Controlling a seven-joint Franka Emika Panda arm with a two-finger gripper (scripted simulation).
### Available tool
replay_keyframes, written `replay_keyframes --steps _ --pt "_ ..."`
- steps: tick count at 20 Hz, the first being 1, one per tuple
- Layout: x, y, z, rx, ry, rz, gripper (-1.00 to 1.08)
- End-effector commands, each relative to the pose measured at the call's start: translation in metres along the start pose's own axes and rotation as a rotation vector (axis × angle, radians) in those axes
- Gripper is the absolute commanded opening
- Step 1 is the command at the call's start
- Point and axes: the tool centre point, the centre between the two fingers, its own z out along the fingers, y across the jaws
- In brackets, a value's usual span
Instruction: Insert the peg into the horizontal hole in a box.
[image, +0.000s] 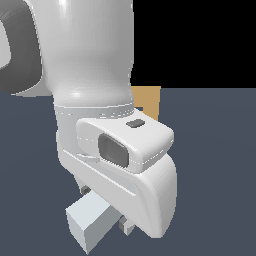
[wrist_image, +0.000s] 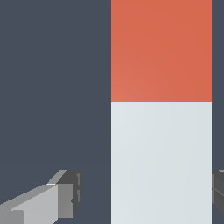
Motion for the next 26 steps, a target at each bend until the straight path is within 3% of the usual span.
replay_keyframes --steps 1,2,16,26 --pt "0.0 0.001 0.002 -0.001 0.001 0.0 1.0" --pt "0.0 0.001 0.002 -0.001 0.001 0.0 -1.0" --pt "0.005 0.0 -0.003 -0.002 0.001 -0.026 -1.0" --pt "0.058 -0.014 -0.051 -0.003 -0.001 -0.294 -1.0"
